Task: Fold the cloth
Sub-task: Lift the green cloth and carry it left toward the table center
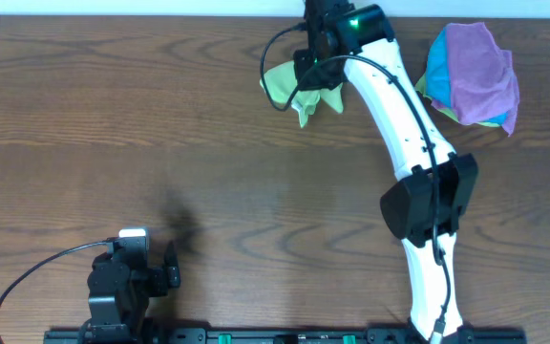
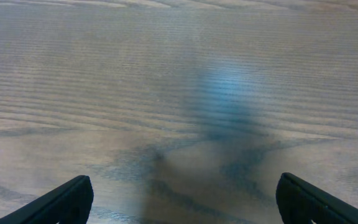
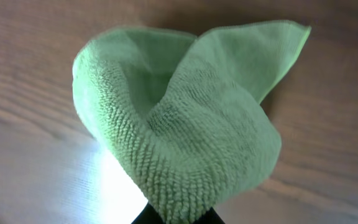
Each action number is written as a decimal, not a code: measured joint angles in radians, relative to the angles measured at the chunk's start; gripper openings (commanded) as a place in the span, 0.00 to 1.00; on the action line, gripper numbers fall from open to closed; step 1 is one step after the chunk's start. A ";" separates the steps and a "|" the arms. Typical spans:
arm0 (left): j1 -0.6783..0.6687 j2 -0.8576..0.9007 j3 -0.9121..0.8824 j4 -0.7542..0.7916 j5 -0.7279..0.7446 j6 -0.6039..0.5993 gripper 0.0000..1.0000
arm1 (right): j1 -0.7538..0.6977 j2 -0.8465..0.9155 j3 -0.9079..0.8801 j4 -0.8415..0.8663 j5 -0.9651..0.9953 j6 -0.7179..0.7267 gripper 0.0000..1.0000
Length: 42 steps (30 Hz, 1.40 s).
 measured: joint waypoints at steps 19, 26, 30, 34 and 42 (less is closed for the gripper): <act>0.000 0.000 0.000 0.000 0.000 0.000 0.95 | 0.093 0.000 0.000 -0.329 0.008 0.002 0.01; 0.000 0.000 0.000 0.000 0.000 0.000 0.95 | 0.187 0.000 0.000 -0.340 0.006 0.002 0.01; 0.000 0.000 0.000 0.000 0.000 0.000 0.95 | 0.200 0.000 0.000 -0.360 0.007 0.003 0.01; 0.000 0.000 0.000 0.000 0.000 0.000 0.95 | 0.197 0.000 0.000 -0.380 0.008 0.003 0.01; 0.000 0.000 0.000 0.000 0.000 0.000 0.95 | 0.197 0.000 0.000 -0.389 0.007 0.003 0.01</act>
